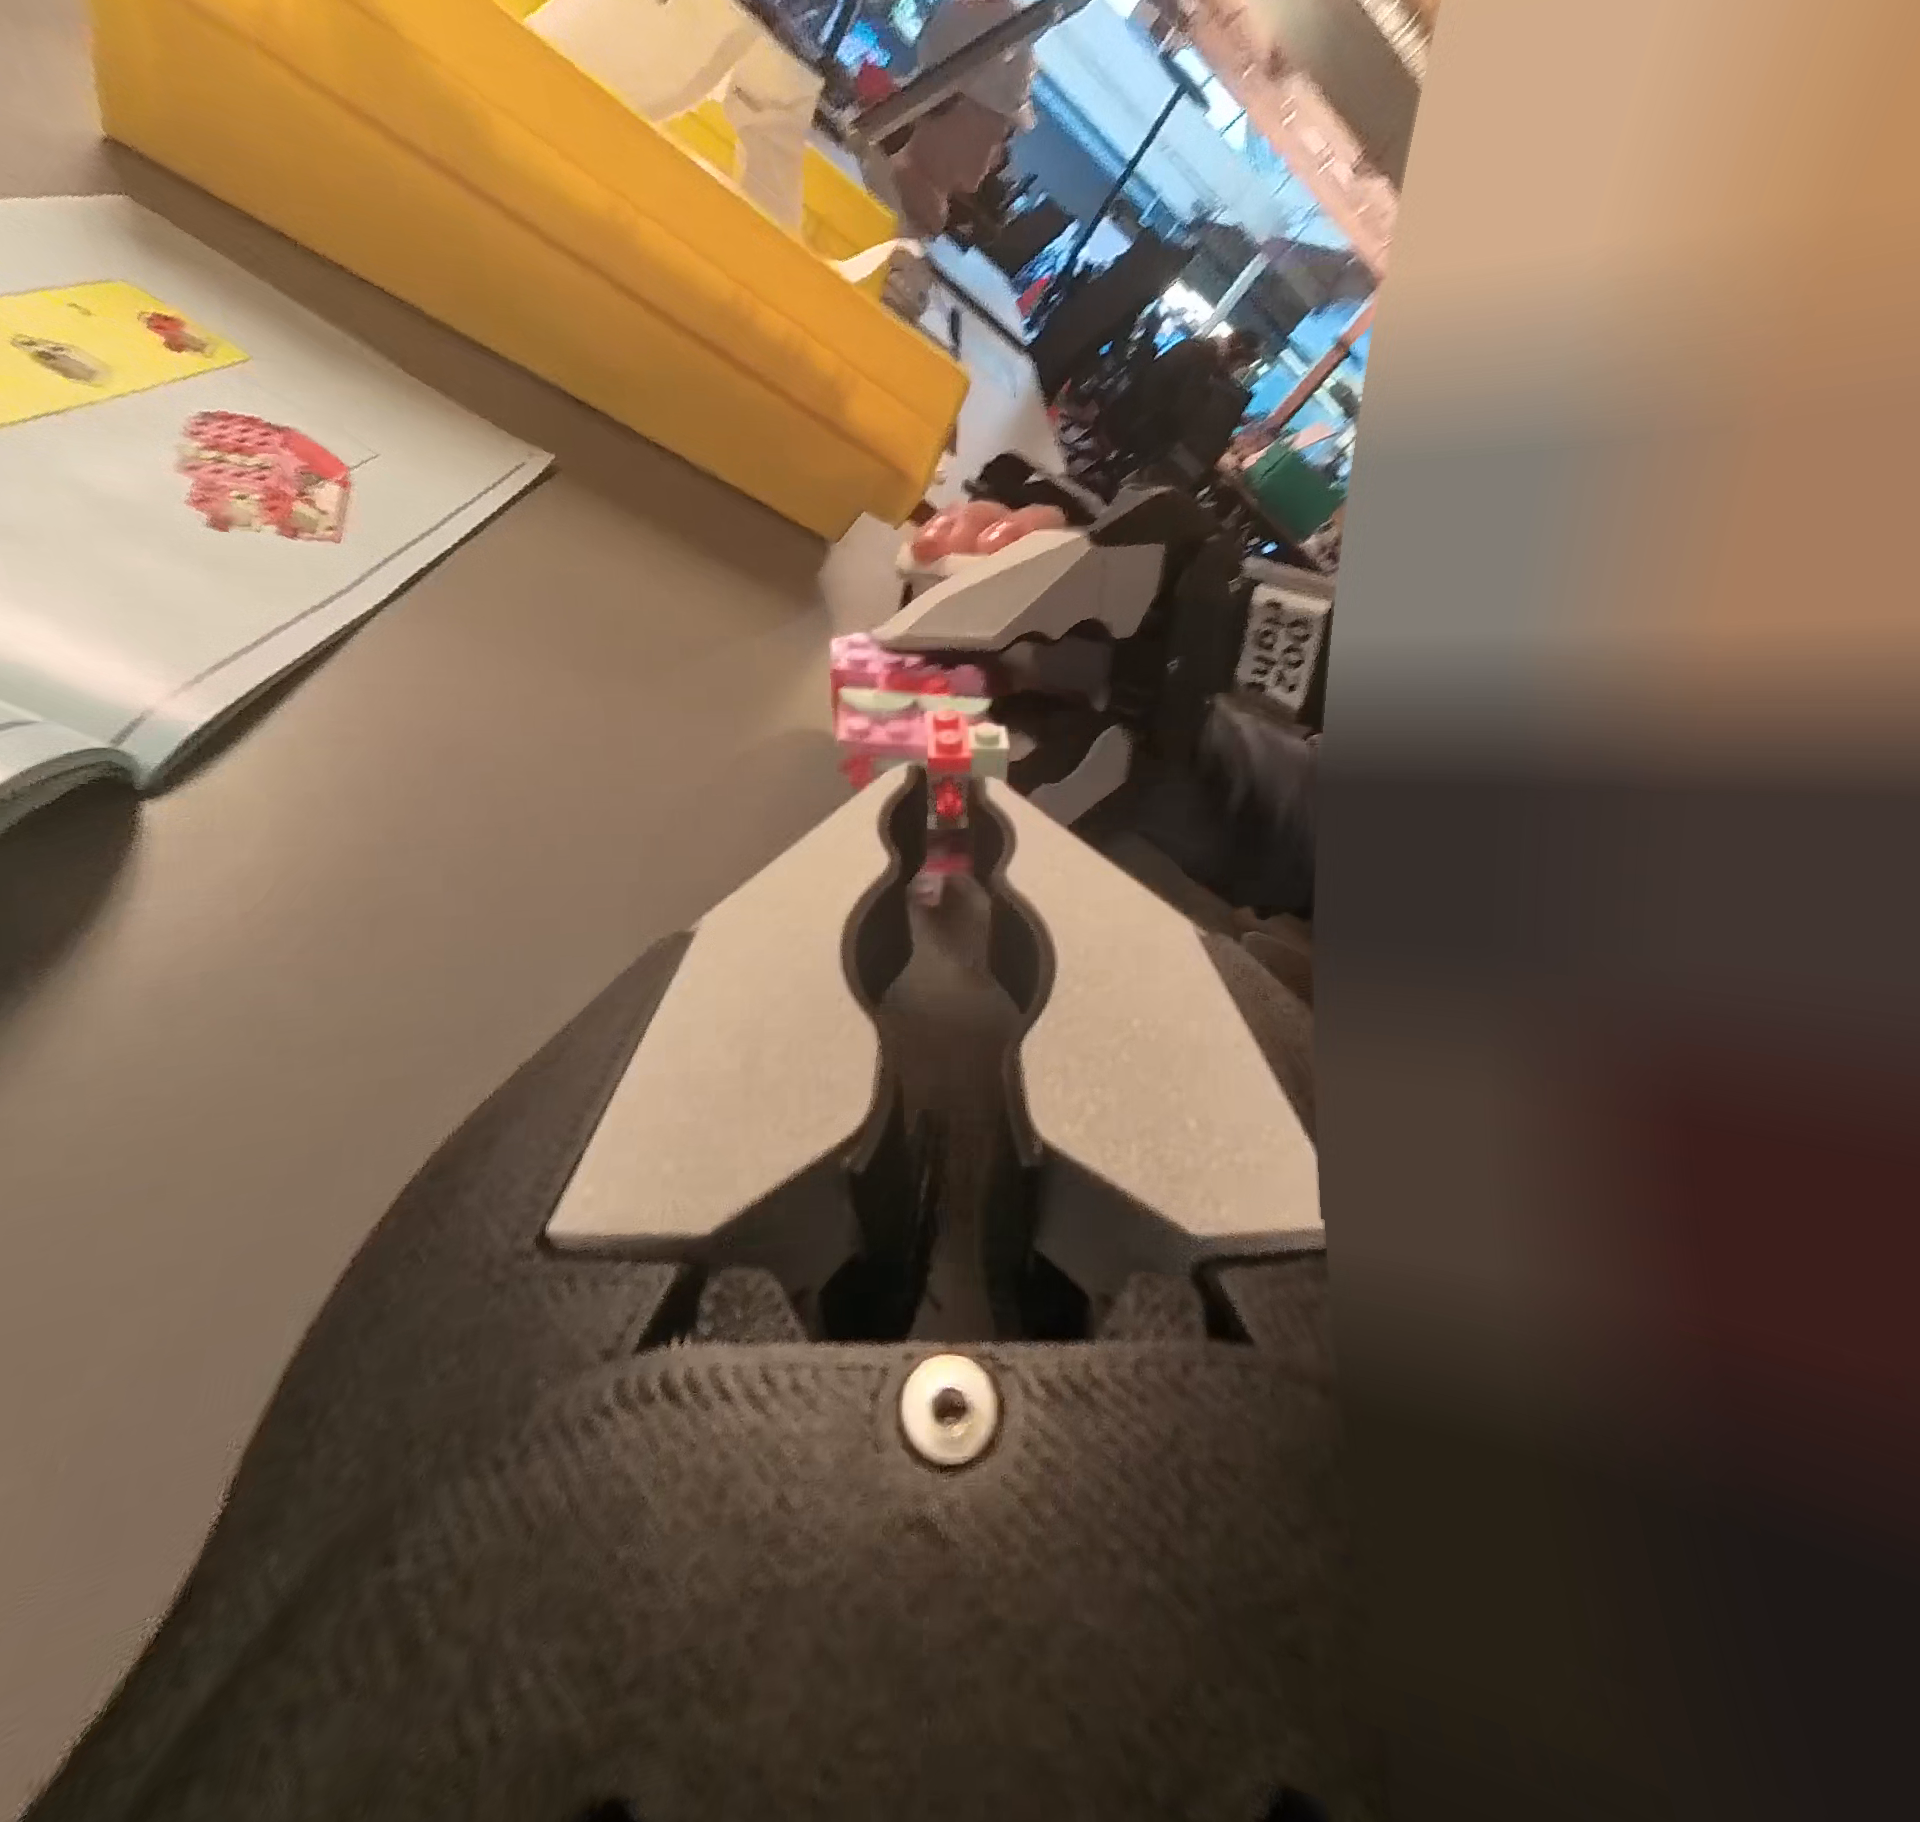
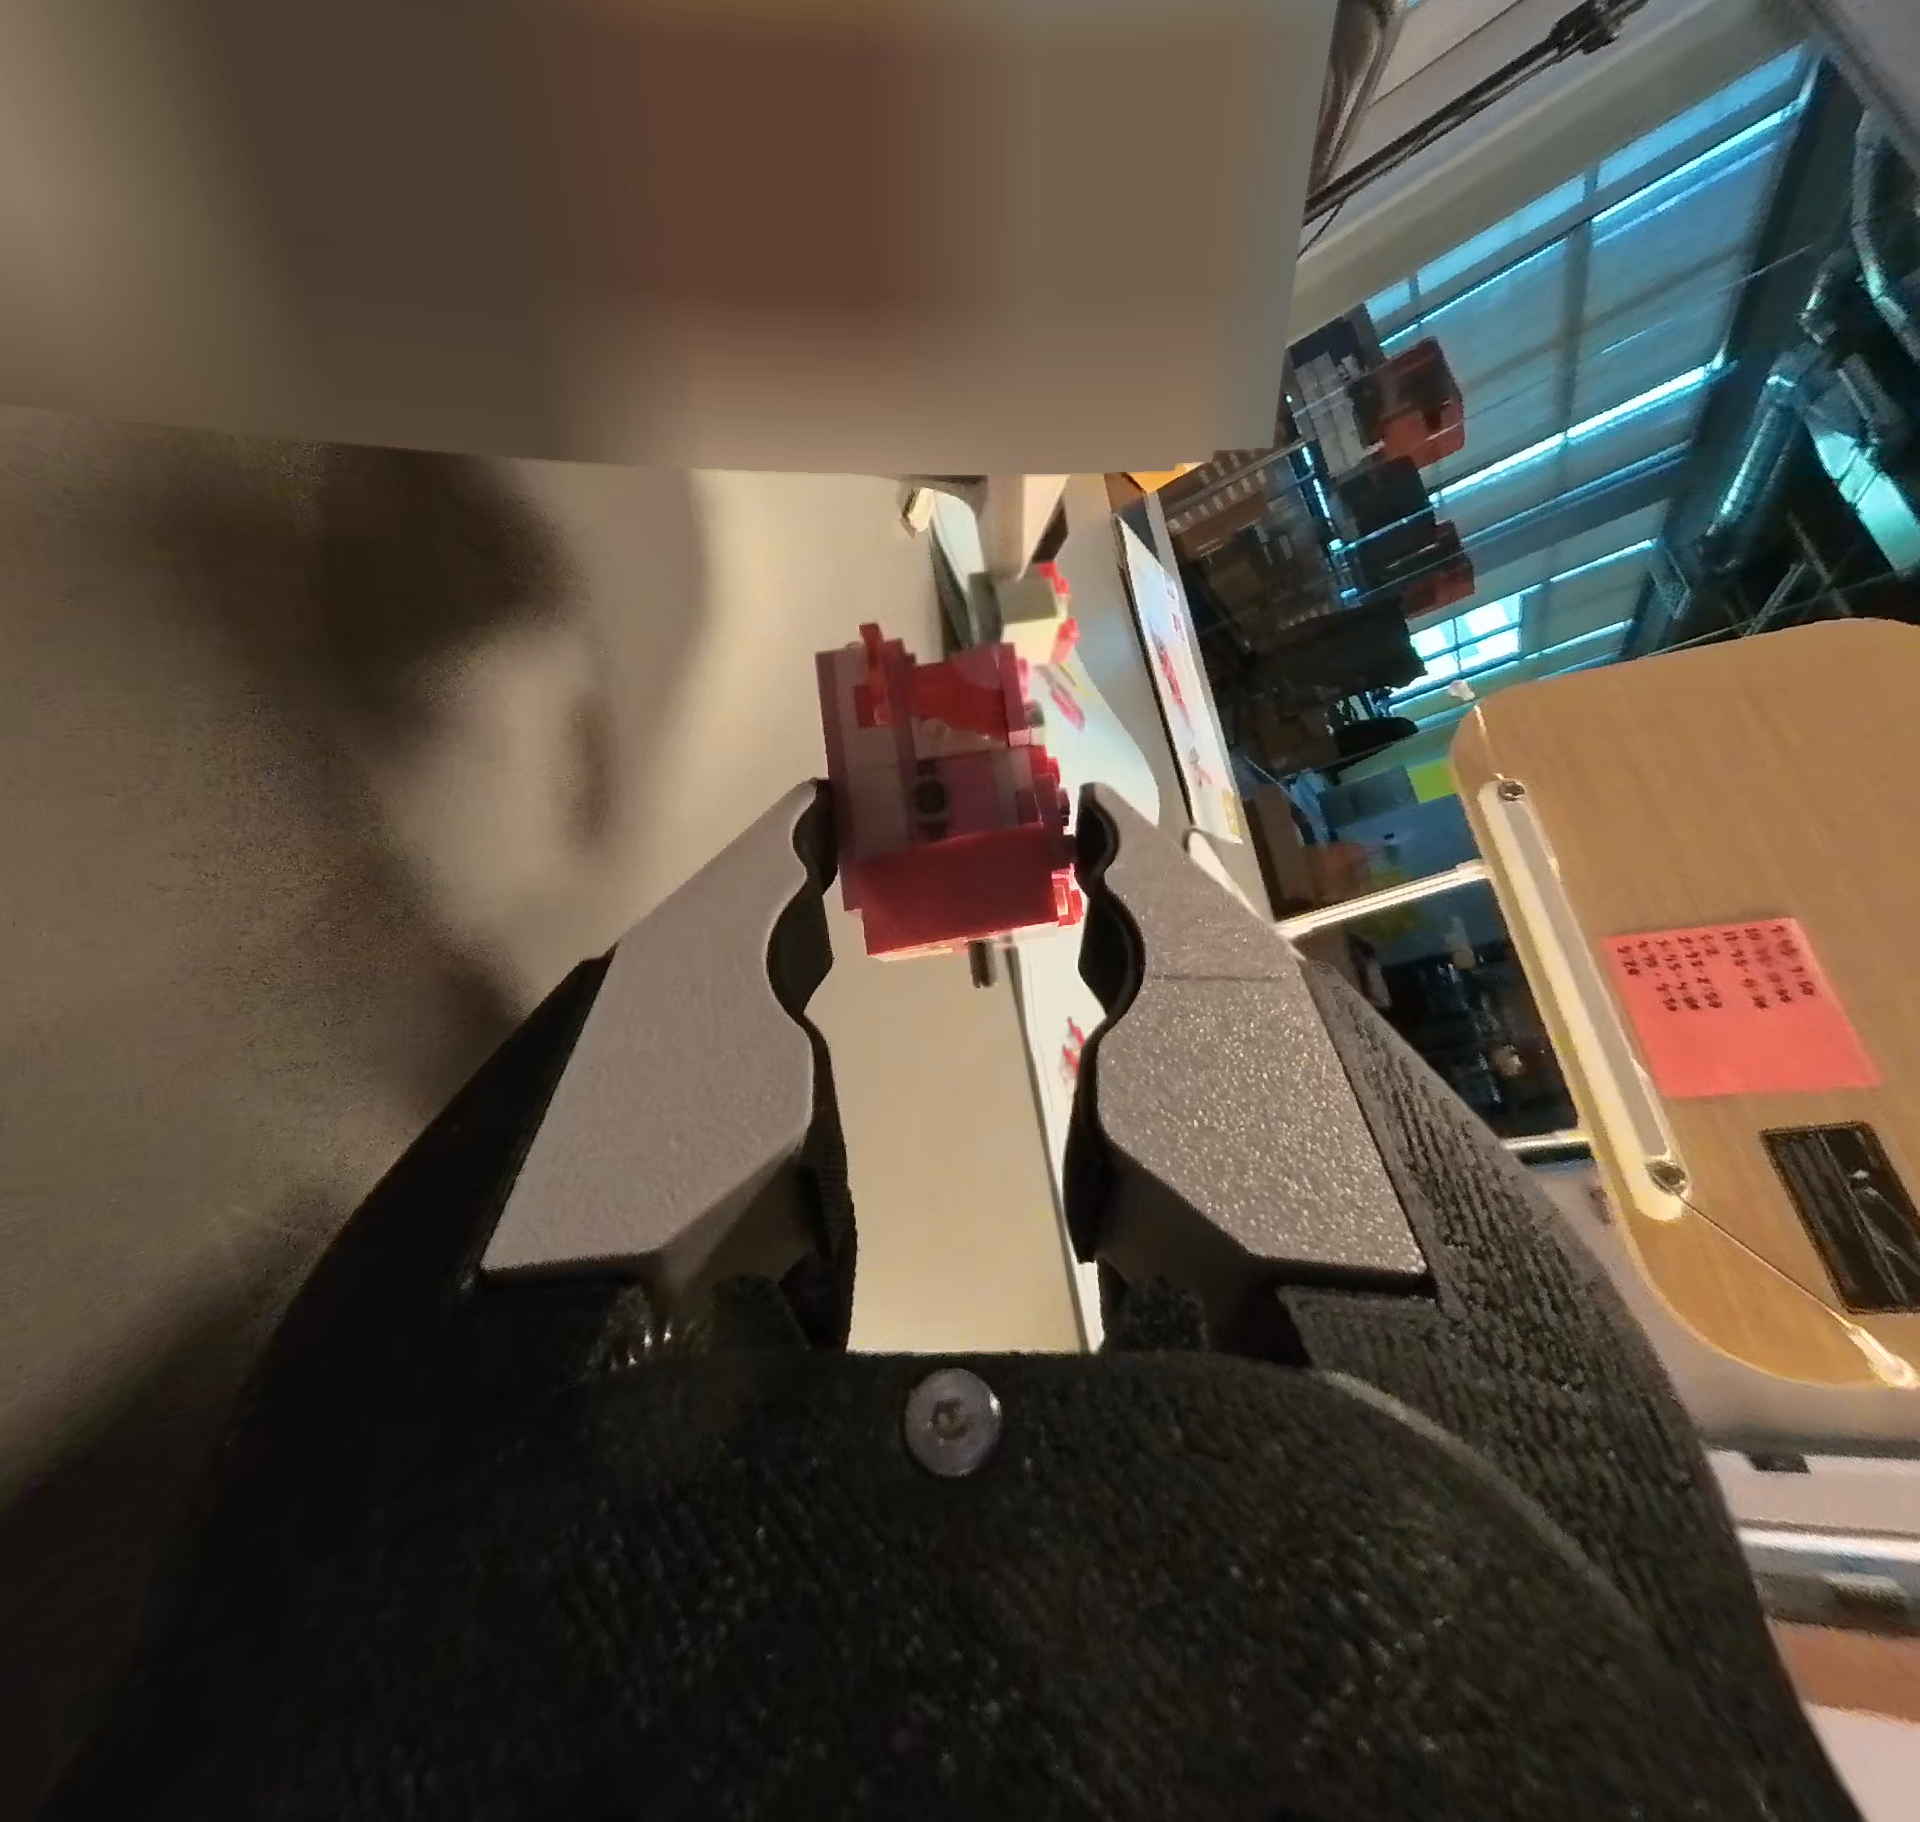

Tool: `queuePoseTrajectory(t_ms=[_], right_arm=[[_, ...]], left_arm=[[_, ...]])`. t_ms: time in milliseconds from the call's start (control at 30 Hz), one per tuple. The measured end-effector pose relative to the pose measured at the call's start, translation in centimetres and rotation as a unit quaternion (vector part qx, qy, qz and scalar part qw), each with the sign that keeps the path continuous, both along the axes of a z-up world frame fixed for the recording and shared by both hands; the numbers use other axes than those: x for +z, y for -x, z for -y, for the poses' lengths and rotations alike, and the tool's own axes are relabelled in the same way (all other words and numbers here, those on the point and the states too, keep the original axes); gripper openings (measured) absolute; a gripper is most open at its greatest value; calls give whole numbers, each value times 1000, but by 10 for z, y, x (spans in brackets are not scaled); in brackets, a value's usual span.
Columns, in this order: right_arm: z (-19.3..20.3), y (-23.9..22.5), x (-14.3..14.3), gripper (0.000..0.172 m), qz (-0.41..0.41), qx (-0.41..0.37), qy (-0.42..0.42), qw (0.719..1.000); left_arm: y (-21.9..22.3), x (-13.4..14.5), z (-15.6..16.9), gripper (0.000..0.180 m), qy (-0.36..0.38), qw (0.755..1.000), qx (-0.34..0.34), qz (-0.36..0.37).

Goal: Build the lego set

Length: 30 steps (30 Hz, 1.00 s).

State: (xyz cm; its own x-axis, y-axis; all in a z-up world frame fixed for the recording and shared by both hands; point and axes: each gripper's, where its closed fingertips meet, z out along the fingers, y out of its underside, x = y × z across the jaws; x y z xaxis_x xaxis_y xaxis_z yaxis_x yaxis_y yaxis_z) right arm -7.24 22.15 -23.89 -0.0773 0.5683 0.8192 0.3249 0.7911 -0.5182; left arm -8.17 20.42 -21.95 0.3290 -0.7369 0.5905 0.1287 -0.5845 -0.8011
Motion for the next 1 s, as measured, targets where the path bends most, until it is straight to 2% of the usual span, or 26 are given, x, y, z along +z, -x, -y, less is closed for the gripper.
queuePoseTrajectory(t_ms=[33,100,500,833,1000], right_arm=[[0,0,-1,45,1,1,5,1000],[1,1,-2,45,1,3,18,1000],[2,1,-2,45,-6,11,77,997],[2,1,-3,45,-6,9,59,998],[2,0,3,45,-20,12,65,998]], left_arm=[[1,0,-1,6,7,1000,4,3],[3,-6,-4,6,11,1000,18,-17],[2,-15,-4,6,56,998,13,-19],[2,-16,-4,7,36,998,16,-43],[6,-9,-8,7,28,999,34,-24]])
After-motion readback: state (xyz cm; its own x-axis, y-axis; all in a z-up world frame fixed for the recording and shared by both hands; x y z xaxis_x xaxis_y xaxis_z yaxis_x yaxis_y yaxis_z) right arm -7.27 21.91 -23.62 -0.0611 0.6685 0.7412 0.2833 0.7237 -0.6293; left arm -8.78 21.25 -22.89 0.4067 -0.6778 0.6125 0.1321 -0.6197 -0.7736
